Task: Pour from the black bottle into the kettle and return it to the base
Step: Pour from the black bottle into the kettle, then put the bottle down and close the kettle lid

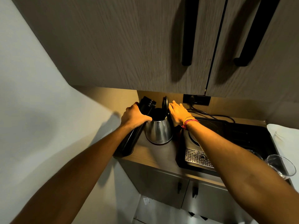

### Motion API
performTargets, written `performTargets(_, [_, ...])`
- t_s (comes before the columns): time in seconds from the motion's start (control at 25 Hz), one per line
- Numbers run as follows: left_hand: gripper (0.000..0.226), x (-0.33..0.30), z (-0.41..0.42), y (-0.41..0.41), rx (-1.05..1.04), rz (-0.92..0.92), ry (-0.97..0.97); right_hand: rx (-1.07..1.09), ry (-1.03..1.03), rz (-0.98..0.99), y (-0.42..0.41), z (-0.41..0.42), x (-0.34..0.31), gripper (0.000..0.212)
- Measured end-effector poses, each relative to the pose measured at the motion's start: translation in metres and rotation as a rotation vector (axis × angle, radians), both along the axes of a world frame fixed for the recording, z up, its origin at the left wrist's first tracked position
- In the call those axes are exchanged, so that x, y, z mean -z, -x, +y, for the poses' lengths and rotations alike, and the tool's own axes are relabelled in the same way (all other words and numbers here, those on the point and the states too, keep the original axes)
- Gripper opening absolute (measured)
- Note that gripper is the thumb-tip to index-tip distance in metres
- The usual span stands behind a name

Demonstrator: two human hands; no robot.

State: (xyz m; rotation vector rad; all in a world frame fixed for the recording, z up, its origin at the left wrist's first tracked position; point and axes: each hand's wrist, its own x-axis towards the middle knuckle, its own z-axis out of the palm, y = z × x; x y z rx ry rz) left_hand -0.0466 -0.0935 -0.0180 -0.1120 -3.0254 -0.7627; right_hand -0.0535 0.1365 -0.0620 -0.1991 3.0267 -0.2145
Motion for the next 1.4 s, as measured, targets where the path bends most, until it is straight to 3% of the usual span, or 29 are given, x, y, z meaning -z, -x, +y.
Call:
performTargets(0.24, [0.071,0.006,-0.022,0.013,-0.181,0.068,-0.475,-0.008,-0.023,-0.004,-0.002,0.000,-0.003,0.066])
performTargets(0.36, [0.071,0.022,-0.032,0.015,-0.302,0.080,-0.630,0.007,0.064,0.037,-0.006,-0.006,-0.009,0.057])
performTargets(0.56, [0.085,0.053,-0.040,0.014,-0.368,0.047,-0.653,0.038,0.270,0.042,-0.016,-0.002,-0.008,0.035])
performTargets(0.88, [0.091,0.074,-0.044,0.010,-0.299,0.014,-0.641,0.100,0.377,0.010,-0.007,-0.018,-0.014,0.045])
performTargets(1.0, [0.093,0.077,-0.059,0.008,-0.229,-0.185,-0.533,0.117,0.411,-0.017,-0.005,-0.021,-0.011,0.051])
performTargets(1.08, [0.088,0.083,-0.073,0.001,-0.148,-0.279,-0.359,0.163,0.406,-0.042,0.001,-0.029,-0.011,0.055])
performTargets(1.24, [0.079,0.103,-0.088,-0.028,0.072,-0.324,0.272,0.233,0.212,-0.011,0.005,-0.048,-0.005,0.064])
performTargets(1.4, [0.063,0.112,-0.087,-0.046,0.118,-0.296,0.464,0.245,0.075,-0.006,0.006,-0.059,0.004,0.069])
